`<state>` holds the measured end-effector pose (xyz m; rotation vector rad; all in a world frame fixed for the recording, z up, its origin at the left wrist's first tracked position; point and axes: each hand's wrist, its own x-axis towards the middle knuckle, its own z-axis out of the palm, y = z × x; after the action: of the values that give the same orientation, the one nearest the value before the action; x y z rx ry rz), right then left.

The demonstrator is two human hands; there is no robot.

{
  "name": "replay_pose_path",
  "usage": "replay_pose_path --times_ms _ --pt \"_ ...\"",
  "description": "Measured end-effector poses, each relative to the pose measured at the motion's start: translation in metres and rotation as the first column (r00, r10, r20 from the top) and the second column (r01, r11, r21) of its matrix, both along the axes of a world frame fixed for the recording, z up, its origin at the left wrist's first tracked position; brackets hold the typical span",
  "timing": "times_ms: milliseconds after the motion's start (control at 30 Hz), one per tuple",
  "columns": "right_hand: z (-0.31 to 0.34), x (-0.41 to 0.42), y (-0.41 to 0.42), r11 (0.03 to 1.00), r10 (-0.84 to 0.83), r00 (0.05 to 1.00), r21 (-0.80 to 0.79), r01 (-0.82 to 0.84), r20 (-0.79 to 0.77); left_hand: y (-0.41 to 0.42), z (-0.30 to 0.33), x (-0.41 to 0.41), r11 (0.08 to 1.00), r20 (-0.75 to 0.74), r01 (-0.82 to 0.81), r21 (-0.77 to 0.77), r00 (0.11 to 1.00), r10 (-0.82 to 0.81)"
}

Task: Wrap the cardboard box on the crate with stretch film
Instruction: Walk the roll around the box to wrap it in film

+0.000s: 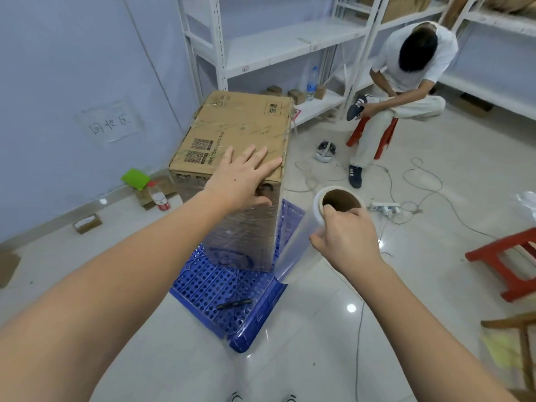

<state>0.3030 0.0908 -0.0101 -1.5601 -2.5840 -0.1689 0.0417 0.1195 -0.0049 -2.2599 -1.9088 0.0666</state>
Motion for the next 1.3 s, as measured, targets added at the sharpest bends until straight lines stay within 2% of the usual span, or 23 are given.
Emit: replay_pose_path --times_ms 133,267,400,567,700,933,1167,1300 --pt "0.007 -0.009 0.006 0.997 -0.071 0.997 -0.030 0.072 0.040 0.000 -0.003 0.002 1.000 0.018 0.003 0.023 1.000 -0.003" --pt "0.008 -0.006 0.011 0.998 -0.052 0.998 -0.033 0.051 -0.033 -0.001 -0.004 0.001 1.000 0.024 -0.003 0.024 1.000 0.002" --pt "0.002 0.003 0.003 0.999 0.048 0.997 0.012 -0.047 -0.053 0.002 -0.002 0.004 1.000 0.030 -0.012 0.008 0.999 0.012" --pt "0.014 0.012 -0.020 0.979 0.194 0.980 -0.049 -0.196 -0.038 0.003 -0.001 0.008 1.000 0.028 -0.008 -0.001 1.000 0.008" --pt "0.018 0.005 -0.042 0.915 0.404 0.915 -0.015 -0.404 -0.016 0.001 -0.002 0.007 1.000 0.033 -0.008 0.003 0.999 0.008" --pt "0.006 -0.014 -0.057 0.817 0.577 0.817 -0.005 -0.577 0.014 0.000 -0.003 0.007 1.000 0.028 -0.018 0.009 0.999 0.018" --pt "0.010 -0.023 -0.056 0.772 0.634 0.772 -0.092 -0.629 0.042 -0.001 -0.001 0.007 0.999 0.023 -0.033 0.006 0.999 0.033" --pt "0.015 -0.022 -0.062 0.805 0.588 0.808 -0.118 -0.581 0.034 -0.002 0.000 0.008 0.999 0.028 -0.041 0.003 0.999 0.041"
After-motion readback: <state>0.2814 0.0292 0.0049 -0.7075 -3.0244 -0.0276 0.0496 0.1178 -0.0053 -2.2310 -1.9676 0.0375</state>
